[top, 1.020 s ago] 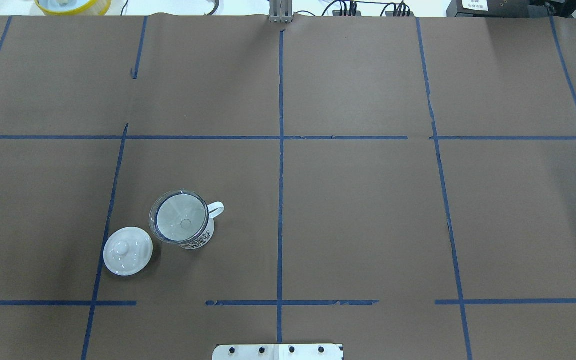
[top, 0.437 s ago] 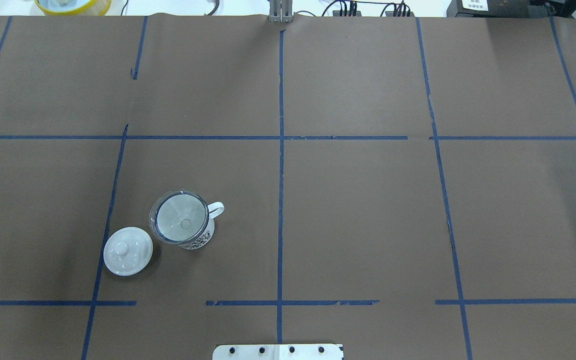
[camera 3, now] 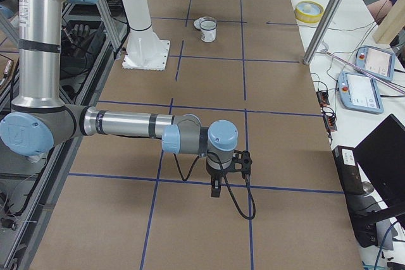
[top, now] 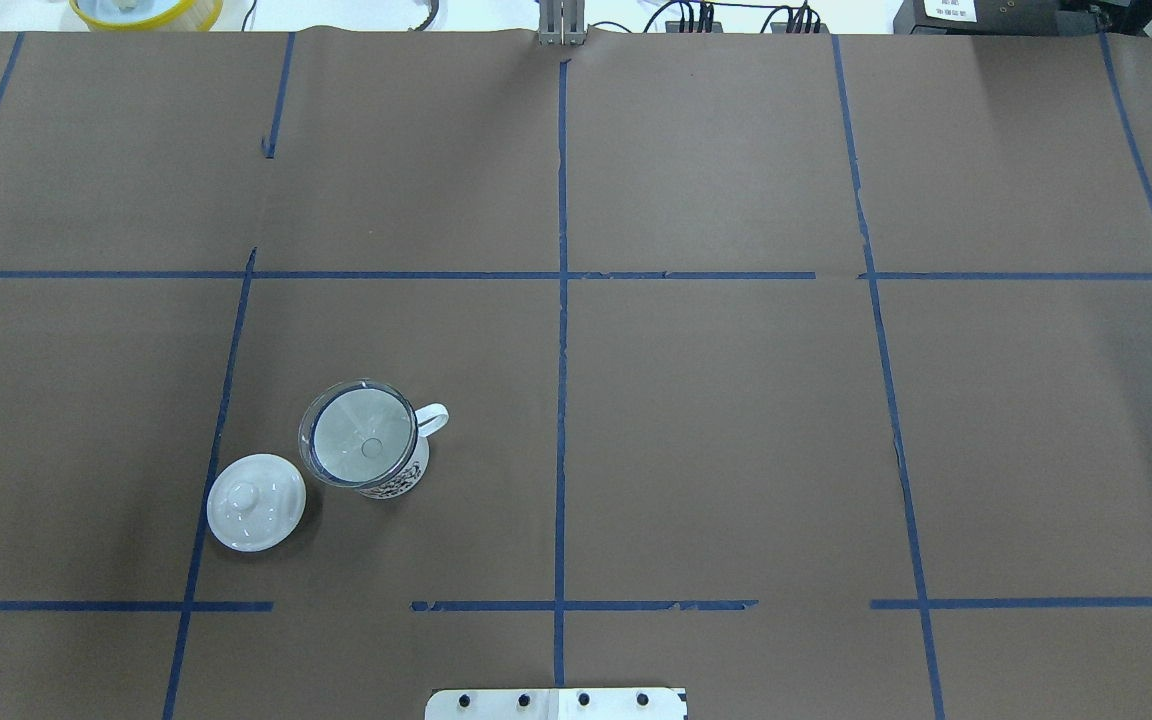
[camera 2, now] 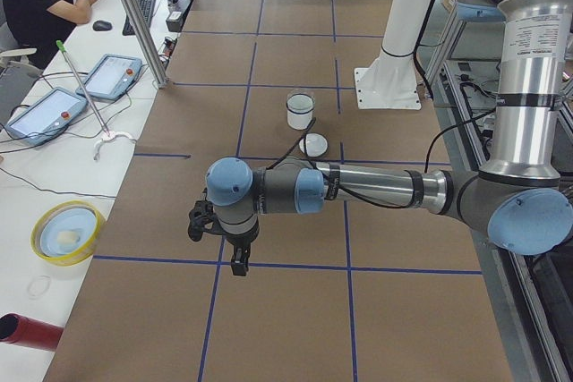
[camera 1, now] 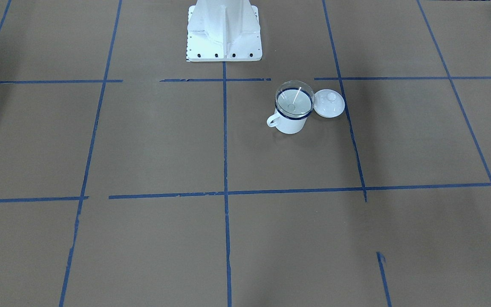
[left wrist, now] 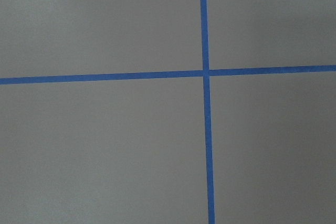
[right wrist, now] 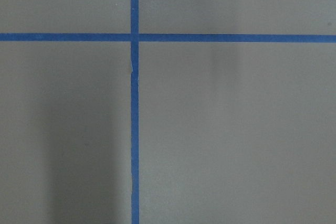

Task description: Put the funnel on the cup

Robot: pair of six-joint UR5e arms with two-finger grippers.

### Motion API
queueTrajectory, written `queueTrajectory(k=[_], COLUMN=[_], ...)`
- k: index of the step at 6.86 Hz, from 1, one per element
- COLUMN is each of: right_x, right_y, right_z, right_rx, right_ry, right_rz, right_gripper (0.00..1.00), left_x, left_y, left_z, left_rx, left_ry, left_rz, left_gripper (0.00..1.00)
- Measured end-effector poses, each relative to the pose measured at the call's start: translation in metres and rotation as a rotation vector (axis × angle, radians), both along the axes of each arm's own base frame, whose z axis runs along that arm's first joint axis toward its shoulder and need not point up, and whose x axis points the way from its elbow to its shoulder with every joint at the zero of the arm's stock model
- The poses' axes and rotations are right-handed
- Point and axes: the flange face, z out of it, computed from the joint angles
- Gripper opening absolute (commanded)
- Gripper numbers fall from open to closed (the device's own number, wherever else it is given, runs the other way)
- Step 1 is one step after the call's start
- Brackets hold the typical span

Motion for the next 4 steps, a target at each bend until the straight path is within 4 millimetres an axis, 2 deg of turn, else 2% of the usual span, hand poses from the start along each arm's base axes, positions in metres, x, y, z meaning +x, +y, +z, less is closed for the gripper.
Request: queueTrajectory(k=[4], right_x=[0.0], right_y=[0.0], right_z=[0.0002], right_rx=[0.0], right_ry=[0.0], right_rz=[0.0], right_gripper=[1.0], left_x=[-0.0013], left_y=[-0.0058], left_z=[-0.0076], left_rx=[0.016], left_ry=[-0.001], left_rz=[-0.002], left_gripper=[1.0])
